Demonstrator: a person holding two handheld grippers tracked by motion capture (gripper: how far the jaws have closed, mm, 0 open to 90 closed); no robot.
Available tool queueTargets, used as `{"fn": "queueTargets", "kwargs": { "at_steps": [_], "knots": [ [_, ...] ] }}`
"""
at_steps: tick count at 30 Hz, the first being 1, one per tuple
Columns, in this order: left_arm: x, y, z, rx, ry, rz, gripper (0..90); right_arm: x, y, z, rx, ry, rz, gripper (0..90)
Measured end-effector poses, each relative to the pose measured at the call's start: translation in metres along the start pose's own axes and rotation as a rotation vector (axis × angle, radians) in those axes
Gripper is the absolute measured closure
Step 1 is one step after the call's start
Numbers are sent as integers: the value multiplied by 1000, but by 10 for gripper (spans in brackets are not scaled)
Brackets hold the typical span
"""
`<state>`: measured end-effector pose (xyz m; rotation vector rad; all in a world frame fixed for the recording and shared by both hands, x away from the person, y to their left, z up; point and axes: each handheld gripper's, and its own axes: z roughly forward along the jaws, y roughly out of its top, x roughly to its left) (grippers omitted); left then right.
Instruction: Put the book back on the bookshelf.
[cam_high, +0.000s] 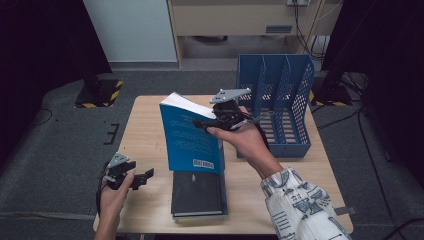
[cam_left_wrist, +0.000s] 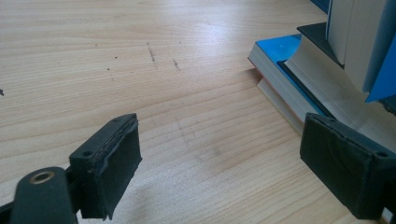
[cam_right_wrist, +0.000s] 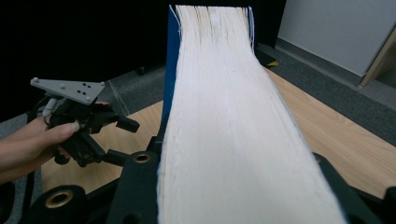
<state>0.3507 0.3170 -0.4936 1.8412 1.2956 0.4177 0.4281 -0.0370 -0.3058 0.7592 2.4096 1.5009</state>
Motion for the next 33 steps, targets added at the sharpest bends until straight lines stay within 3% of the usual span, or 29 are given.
{"fn": "queueTargets", "kwargs": {
  "at_steps": [6,16,18,21,25,31,33],
  "knots": [
    [2,-2,1,25,-1,-13,131,1,4,2,9,-14,29,609],
    [9,-2,5,58,26,-25,110,-9,22,4,22,1,155,610],
    [10,-2,6,57,37,-30,104,-9,25,4,20,3,161,610],
    [12,-3,8,55,89,-48,104,-12,36,3,25,0,173,610],
    [14,-5,8,60,81,-58,109,-13,45,1,33,-26,155,609],
    [14,-9,13,74,128,7,113,-21,56,-11,12,-85,171,609],
    [13,-10,15,87,123,23,112,-24,57,-16,12,-101,172,609]
  ]
}}
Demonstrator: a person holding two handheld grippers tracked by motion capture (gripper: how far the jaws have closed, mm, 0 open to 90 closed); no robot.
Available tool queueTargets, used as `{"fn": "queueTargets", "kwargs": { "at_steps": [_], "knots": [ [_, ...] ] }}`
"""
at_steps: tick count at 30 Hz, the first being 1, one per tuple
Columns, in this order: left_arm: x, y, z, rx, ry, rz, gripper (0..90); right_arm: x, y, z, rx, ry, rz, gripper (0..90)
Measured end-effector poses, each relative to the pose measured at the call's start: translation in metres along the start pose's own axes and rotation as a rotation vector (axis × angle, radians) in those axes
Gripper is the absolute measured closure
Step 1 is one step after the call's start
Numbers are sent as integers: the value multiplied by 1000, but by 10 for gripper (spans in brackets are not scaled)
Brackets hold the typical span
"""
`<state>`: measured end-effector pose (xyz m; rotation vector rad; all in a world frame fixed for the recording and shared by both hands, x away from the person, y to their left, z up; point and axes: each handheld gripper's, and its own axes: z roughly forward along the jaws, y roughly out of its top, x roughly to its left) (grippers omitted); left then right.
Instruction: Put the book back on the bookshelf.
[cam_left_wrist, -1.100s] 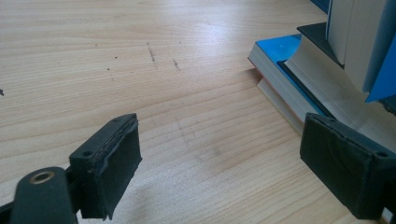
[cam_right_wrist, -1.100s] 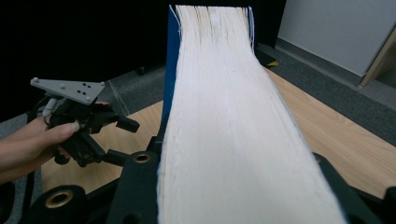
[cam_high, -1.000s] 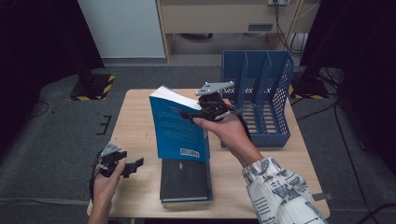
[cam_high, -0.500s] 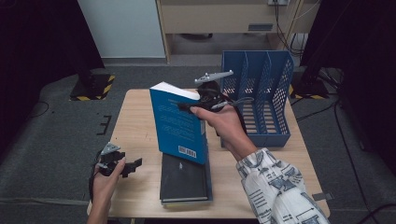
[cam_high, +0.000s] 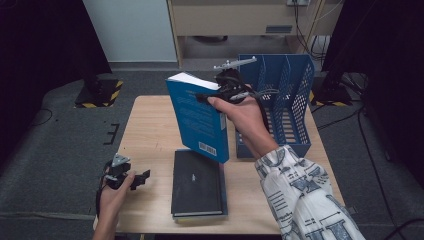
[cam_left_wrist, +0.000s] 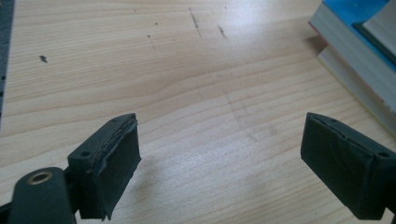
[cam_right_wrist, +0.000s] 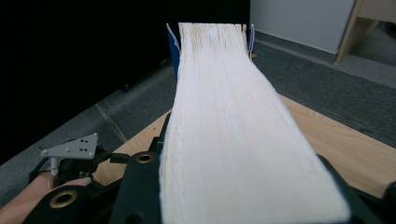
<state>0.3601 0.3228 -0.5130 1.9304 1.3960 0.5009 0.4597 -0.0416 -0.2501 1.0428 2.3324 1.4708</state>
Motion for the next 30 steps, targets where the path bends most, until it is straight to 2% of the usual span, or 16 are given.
{"fn": "queueTargets", "kwargs": {
  "at_steps": [2,3,10,11,14,16,19,20,22,25,30],
  "knots": [
    [-1,0,1,5,2,9,111,-1,1,-3,-1,-8,0,609],
    [-2,-1,4,20,1,20,110,-5,3,-10,-14,-26,1,609],
    [0,-5,11,67,-1,3,105,-19,3,-34,-23,-74,23,609],
    [0,-6,12,77,4,1,104,-23,1,-42,-21,-95,26,609],
    [2,-8,13,62,9,-8,97,-29,-1,-50,-23,-112,26,609],
    [2,-8,14,55,16,6,90,-39,-4,-62,-32,-133,43,609],
    [0,-14,18,13,30,56,69,-48,-7,-72,-38,-158,54,609],
    [0,-14,18,13,30,56,54,-48,-7,-72,-38,-158,54,609],
    [-2,-15,19,23,41,82,50,-53,-9,-79,-41,-178,59,608],
    [-3,-14,19,26,40,81,39,-63,-15,-91,-45,-211,80,608],
    [-3,-14,19,25,41,81,37,-72,-19,-103,-49,-237,95,608]
  ]
}}
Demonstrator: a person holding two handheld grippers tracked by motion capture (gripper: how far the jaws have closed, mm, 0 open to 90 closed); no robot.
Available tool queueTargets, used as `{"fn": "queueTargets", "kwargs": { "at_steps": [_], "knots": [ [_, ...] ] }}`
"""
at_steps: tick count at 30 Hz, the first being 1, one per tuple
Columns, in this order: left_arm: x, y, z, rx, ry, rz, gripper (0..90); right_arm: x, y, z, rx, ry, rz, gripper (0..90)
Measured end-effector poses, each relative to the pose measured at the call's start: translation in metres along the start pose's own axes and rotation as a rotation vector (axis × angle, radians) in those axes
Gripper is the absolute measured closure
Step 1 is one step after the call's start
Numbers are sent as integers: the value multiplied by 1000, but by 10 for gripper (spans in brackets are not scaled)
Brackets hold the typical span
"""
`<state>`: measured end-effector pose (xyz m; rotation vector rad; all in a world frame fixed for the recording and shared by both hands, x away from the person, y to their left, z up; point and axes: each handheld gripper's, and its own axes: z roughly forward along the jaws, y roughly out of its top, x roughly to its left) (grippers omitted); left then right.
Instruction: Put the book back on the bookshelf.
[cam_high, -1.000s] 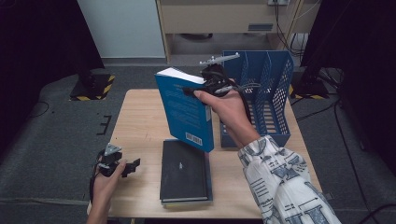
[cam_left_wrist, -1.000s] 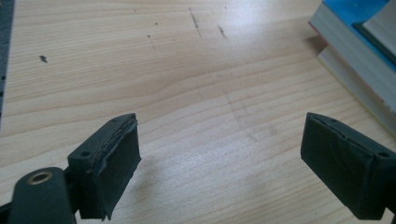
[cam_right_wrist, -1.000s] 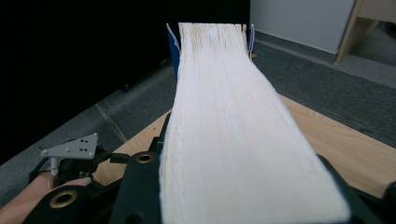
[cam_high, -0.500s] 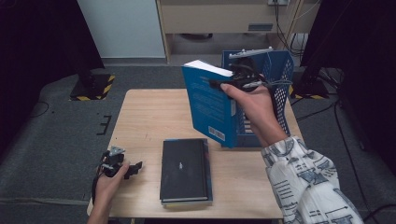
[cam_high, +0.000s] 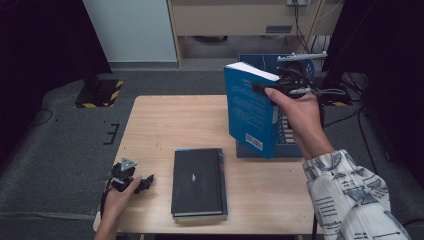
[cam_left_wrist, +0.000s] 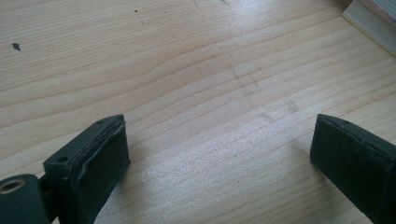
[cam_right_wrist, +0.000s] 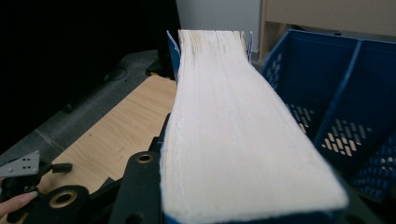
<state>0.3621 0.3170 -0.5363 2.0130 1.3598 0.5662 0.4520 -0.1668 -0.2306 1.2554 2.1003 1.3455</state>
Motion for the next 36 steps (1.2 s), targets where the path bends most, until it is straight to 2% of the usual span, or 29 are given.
{"fn": "queueTargets", "kwargs": {
  "at_steps": [7,12,15,26,36],
  "knots": [
    [0,0,0,5,-2,7,30,-19,-4,-11,-7,-67,28,608],
    [0,0,0,5,-2,8,29,-26,-8,-12,-16,-103,45,608],
    [0,0,-1,6,-4,9,29,-30,-13,-11,-28,-120,74,608],
    [0,0,-1,9,-3,9,24,-35,-9,1,-50,-145,110,608],
    [0,0,0,12,-5,8,14,-36,-6,12,-58,-188,134,608]
  ]
}}
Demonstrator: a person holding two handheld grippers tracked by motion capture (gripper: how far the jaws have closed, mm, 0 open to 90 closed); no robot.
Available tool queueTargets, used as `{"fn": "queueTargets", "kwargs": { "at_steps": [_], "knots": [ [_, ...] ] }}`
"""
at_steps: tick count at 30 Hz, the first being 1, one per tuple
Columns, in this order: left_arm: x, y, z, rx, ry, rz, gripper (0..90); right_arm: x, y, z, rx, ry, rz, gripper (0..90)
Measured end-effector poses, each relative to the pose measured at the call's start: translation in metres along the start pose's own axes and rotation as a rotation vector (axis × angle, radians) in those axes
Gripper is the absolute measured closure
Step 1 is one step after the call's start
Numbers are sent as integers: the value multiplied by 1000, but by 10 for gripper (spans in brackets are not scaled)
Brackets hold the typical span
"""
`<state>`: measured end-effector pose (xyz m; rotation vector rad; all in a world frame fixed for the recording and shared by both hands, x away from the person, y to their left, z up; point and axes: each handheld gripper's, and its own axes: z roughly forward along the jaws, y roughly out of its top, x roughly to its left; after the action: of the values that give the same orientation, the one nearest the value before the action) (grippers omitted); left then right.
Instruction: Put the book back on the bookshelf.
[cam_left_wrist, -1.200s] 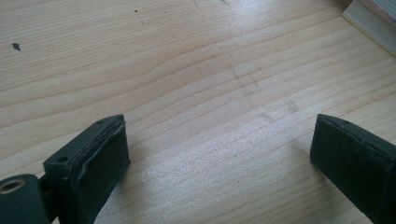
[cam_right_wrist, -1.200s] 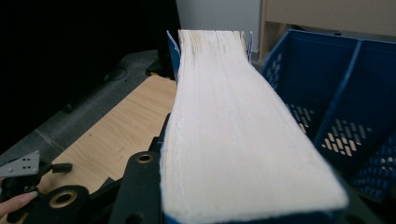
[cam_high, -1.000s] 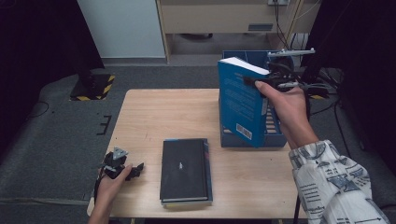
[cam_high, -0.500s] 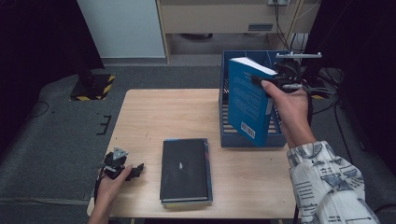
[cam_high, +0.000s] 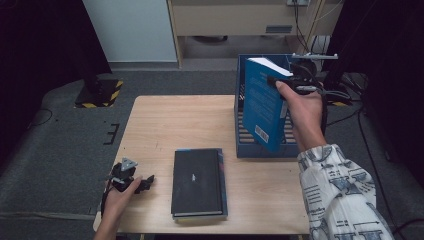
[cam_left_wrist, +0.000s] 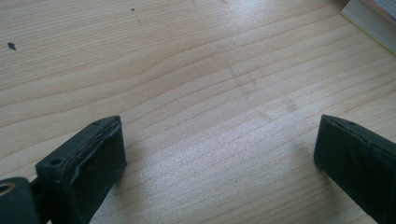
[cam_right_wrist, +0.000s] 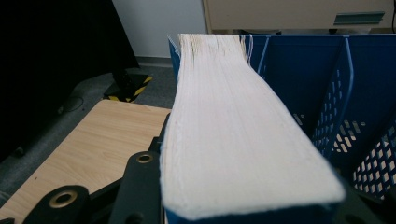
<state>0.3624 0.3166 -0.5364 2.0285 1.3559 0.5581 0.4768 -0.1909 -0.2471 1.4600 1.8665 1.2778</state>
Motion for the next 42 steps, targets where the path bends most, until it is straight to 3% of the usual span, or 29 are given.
{"fn": "queueTargets", "kwargs": {
  "at_steps": [19,32,42],
  "knots": [
    [0,1,0,5,-1,2,5,4,13,40,-24,-69,19,608],
    [0,1,0,5,-3,3,4,7,9,69,-51,-121,35,608],
    [0,1,0,6,-4,4,4,7,4,80,-58,-151,33,608]
  ]
}}
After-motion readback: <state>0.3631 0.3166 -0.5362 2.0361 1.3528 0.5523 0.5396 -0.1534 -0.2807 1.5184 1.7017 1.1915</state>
